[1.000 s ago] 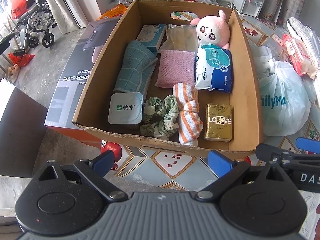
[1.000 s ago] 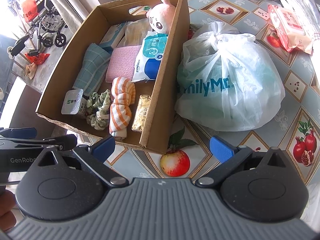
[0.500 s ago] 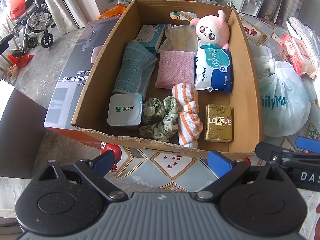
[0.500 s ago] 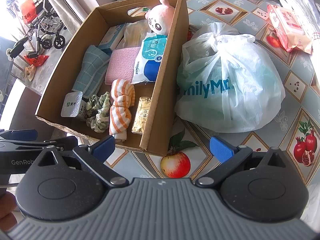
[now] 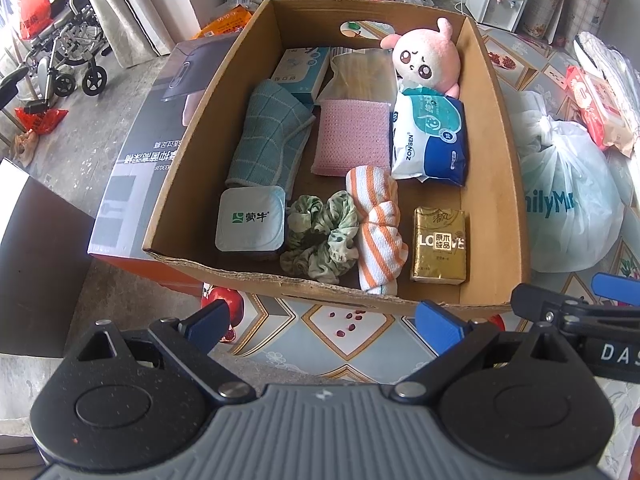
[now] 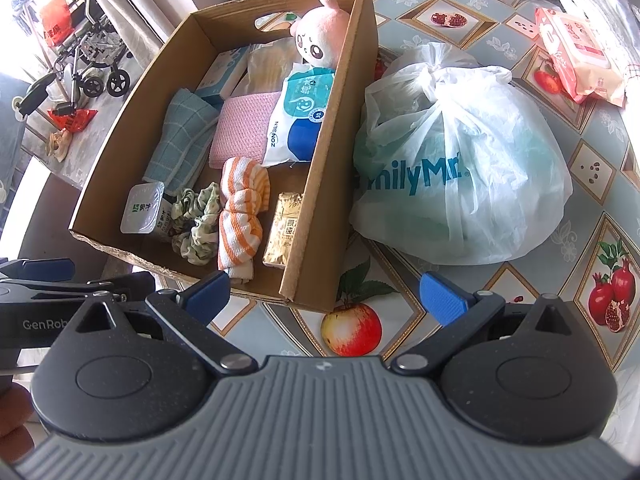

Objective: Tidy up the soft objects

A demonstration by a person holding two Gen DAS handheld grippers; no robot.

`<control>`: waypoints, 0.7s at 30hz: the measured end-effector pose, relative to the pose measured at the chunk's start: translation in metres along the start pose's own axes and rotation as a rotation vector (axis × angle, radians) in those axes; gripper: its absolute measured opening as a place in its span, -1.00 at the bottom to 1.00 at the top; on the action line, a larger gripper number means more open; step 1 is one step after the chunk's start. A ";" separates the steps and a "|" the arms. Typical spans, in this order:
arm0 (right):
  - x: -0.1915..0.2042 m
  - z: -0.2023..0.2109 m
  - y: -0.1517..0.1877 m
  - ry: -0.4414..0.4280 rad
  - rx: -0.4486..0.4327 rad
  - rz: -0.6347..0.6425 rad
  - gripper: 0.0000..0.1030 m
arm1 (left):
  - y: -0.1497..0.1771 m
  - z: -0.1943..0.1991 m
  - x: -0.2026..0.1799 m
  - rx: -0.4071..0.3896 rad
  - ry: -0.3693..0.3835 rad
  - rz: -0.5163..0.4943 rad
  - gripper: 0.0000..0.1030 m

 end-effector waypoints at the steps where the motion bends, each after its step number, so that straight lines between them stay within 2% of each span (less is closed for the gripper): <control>1: 0.000 0.000 0.000 0.000 0.000 0.000 0.97 | 0.001 0.000 0.000 0.000 0.000 0.001 0.94; 21: -0.002 -0.001 0.001 0.000 0.001 -0.003 0.97 | 0.002 -0.001 -0.001 0.001 0.001 -0.001 0.94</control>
Point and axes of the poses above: each gripper's, at about its wrist camera, not at the fingertips, and z roughly against the way its jaws point, x to its left, y to its underside, the point moved 1 cm from there along -z, roughly the way its jaws point, and after that the axes turned 2 degrees about -x, right-handed, at the moved point
